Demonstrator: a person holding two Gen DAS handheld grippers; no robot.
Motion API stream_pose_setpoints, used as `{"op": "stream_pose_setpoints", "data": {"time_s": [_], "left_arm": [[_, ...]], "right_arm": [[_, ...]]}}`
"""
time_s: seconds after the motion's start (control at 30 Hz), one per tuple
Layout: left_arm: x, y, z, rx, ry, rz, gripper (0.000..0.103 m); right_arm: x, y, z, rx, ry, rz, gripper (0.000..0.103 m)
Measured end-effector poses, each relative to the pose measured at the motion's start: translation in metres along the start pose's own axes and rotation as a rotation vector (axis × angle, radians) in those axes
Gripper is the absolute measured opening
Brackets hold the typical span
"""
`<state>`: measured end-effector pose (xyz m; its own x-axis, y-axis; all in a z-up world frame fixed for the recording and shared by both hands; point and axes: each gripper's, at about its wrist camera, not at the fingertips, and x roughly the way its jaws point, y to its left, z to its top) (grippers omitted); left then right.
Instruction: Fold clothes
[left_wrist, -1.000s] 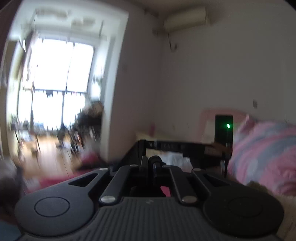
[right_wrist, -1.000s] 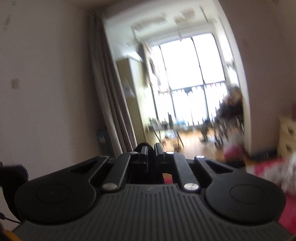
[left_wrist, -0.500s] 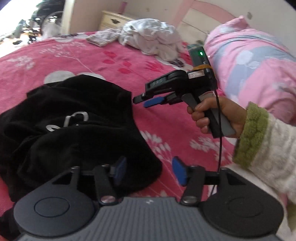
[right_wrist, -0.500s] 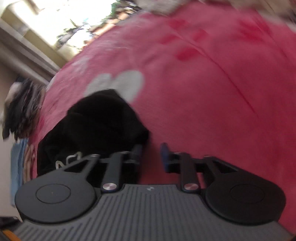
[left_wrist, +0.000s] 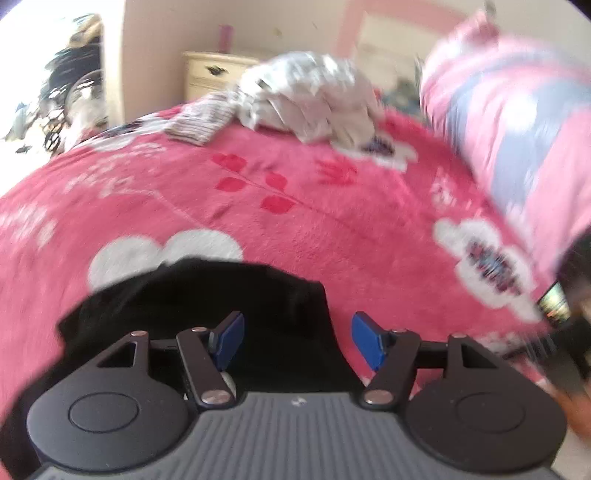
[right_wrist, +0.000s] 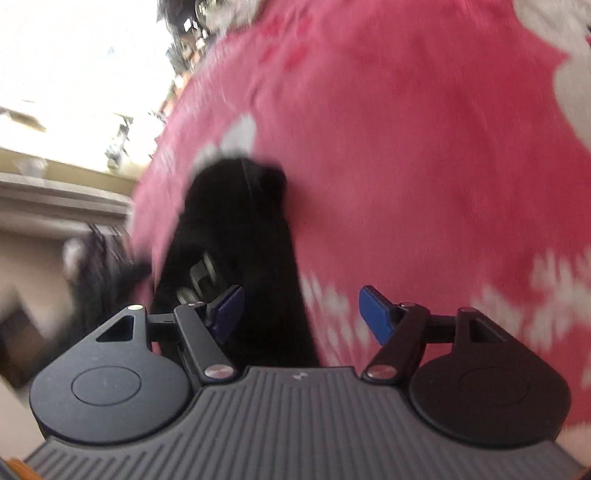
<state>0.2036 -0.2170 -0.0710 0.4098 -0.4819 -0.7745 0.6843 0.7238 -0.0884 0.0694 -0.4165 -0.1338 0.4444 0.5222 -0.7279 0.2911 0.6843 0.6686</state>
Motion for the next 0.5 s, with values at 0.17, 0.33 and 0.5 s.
{"op": "stream_pose_setpoints", "data": {"time_s": [0.17,0.33,0.5], "left_arm": [[0.063,-0.032,0.023,0.122,0.156,0.054,0.06],[0.095,-0.017,0.019,0.082,0.215,0.103,0.023],[0.086,0.005,0.012,-0.038,0.121,0.085,0.006]], "right_arm": [[0.011,0.01,-0.027,-0.062,0.027,-0.037,0.069],[0.005,0.018,-0.033,-0.101,0.029,-0.041,0.069],[0.004,0.01,-0.037,-0.121,0.037,-0.026,0.069]]}}
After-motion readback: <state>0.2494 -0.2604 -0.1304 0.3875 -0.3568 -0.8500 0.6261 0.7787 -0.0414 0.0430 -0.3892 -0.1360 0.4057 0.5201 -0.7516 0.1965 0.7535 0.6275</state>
